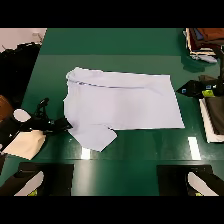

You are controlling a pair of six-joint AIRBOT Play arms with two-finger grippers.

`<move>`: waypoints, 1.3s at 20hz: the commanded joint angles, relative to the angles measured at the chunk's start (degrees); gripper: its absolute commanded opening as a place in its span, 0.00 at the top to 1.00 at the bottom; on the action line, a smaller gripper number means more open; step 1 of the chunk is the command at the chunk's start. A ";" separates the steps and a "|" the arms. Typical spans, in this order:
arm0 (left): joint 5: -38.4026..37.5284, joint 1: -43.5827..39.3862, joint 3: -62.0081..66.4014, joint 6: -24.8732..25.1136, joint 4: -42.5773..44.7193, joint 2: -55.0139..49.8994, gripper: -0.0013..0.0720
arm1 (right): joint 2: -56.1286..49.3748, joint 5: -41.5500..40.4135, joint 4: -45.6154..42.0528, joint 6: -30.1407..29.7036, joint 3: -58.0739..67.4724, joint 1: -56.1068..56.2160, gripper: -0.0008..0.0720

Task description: Fold the shirts.

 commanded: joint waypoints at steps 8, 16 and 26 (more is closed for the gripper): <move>3.30 -0.22 1.38 4.28 -9.03 0.13 0.95 | 4.48 6.01 -0.68 -0.02 -4.92 -11.72 0.55; -0.57 -0.22 13.29 6.49 -9.05 0.13 0.95 | 1.44 3.87 0.46 -0.68 -29.11 -33.88 0.39; -1.22 -0.22 13.27 6.49 -8.59 0.13 0.95 | -13.53 -8.11 7.28 -1.88 -28.46 -20.44 0.55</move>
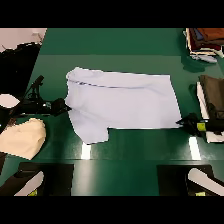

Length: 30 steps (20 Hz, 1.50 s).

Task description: Fold the shirts.

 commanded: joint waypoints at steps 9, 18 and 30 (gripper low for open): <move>-5.40 0.04 15.74 -0.55 6.16 8.11 0.95 | 10.84 -0.46 -0.28 -1.81 17.29 7.91 0.97; -11.98 0.04 71.78 -2.56 7.96 9.49 0.95 | 27.06 0.07 -3.69 -1.60 58.42 7.80 0.97; -13.55 0.04 66.20 -3.52 12.41 5.29 0.95 | 9.73 18.23 -11.93 3.52 81.09 8.20 0.97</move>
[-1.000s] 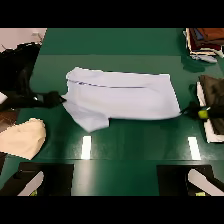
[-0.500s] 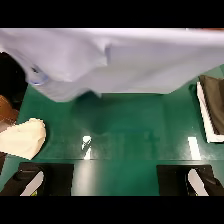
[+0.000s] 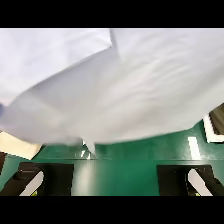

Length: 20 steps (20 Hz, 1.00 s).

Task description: Fold the shirts.

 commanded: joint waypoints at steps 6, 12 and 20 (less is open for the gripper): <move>-5.07 0.07 -25.38 2.27 1.07 -18.16 0.95 | -21.88 4.85 -4.63 1.53 -12.92 7.13 0.97; 2.54 0.04 -27.58 2.36 -0.37 -40.41 0.95 | -39.17 -2.71 -4.28 1.53 -22.10 10.97 0.97; 16.44 0.26 -27.52 3.61 -5.88 -46.84 0.95 | -50.03 -9.99 -2.05 1.49 -8.70 12.28 0.97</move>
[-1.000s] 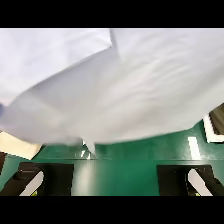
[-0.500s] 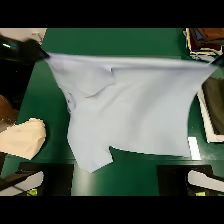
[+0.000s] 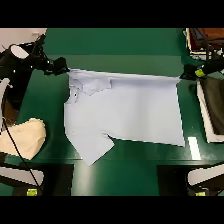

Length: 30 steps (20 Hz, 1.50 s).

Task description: Fold the shirts.

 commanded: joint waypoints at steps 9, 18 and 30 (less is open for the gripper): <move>-10.78 -2.43 -9.99 0.11 13.81 4.24 0.95 | 9.88 -1.33 -4.11 0.00 -17.94 0.26 0.97; -14.62 -2.49 -14.86 -3.28 15.65 10.03 0.24 | 17.49 -0.57 0.94 0.00 -29.42 -0.59 0.36; -14.29 -2.49 -64.02 -9.29 4.85 48.00 0.24 | 32.09 0.90 1.92 -0.02 -29.42 0.09 0.37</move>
